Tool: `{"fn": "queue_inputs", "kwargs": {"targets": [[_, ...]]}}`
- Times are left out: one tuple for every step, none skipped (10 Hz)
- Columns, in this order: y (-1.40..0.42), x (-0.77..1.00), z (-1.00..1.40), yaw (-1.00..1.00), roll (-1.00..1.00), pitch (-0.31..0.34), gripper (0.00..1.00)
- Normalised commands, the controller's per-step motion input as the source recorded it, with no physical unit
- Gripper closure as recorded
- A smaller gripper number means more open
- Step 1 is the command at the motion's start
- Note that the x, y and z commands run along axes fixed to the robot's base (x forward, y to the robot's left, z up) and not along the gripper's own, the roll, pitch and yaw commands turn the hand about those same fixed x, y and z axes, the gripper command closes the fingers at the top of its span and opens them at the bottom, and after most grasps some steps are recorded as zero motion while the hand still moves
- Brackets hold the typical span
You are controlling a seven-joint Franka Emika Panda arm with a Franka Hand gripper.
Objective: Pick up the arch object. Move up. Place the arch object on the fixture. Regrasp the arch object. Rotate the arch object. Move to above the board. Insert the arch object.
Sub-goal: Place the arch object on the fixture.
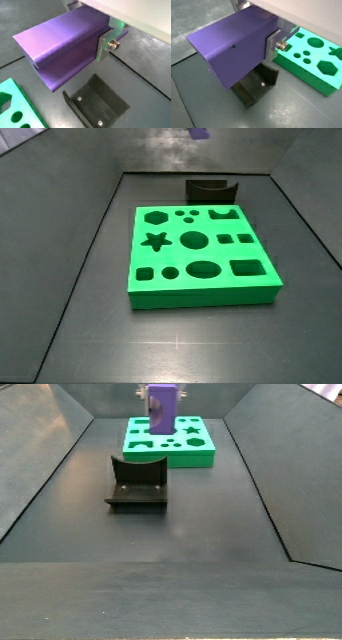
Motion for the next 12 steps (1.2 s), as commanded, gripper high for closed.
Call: {"fn": "queue_inputs", "kwargs": {"targets": [[0.01,0.57,0.01,-0.02,-0.09,0.143,1.00],[-0.40,0.64,-0.09,-0.11,-1.00,0.009,1.00],[-0.36,0.56,-0.08,-0.12,-1.00,0.008,1.00],[-0.19,0.47,-0.06,-0.12,-1.00,0.016,1.00],[-0.08,0.35,-0.02,-0.12,-1.00,0.035,1.00],[-0.02,0.26,0.00,-0.12,-1.00,0.050,1.00],[0.01,0.18,0.00,-0.12,-1.00,0.062,1.00],[0.02,0.08,-0.01,-0.13,-1.00,0.067,1.00],[0.03,0.05,0.00,-0.14,-1.00,0.060,1.00],[0.03,0.06,0.00,-0.15,-1.00,0.058,1.00],[0.04,0.07,-0.01,-0.16,-1.00,0.066,1.00],[0.04,0.08,-0.01,-0.14,-0.80,0.067,1.00]]}}
